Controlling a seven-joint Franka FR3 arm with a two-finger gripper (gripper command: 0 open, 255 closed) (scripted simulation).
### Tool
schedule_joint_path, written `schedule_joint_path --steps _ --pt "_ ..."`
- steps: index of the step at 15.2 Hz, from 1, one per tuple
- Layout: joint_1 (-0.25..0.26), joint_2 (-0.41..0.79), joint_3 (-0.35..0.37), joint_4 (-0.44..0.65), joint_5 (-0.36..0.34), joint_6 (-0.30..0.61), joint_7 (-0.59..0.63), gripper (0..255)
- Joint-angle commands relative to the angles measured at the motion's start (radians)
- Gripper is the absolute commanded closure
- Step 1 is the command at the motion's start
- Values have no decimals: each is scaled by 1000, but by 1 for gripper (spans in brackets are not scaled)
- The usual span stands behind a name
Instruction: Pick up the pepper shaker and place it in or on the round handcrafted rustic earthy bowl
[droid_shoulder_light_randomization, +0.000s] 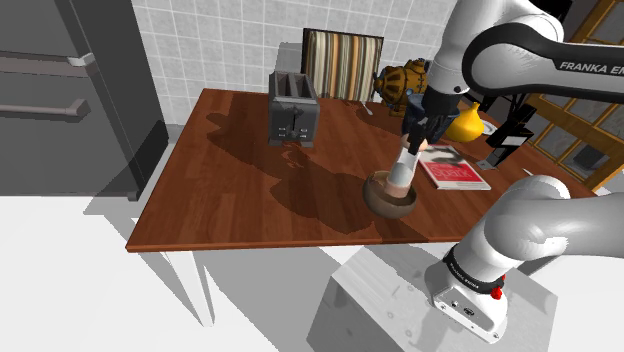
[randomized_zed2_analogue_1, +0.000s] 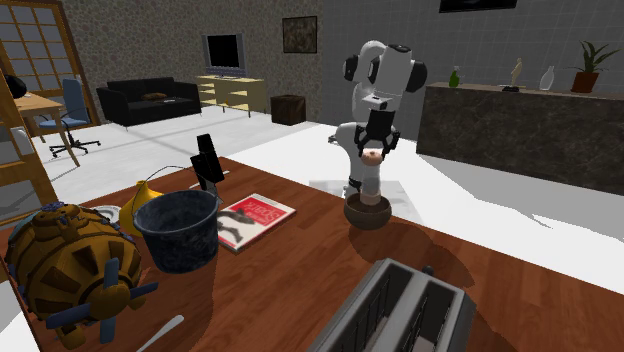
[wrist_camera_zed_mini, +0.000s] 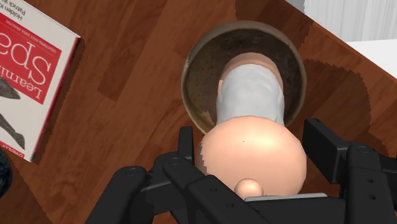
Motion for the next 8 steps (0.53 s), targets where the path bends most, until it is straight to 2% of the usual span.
schedule_joint_path --steps 1,4,5,8 --pt "0 0 0 -1 0 1 0 255" --pt "0 0 0 -1 0 1 0 255" --pt "0 0 0 -1 0 1 0 0" --pt "0 0 0 -1 0 1 0 0"
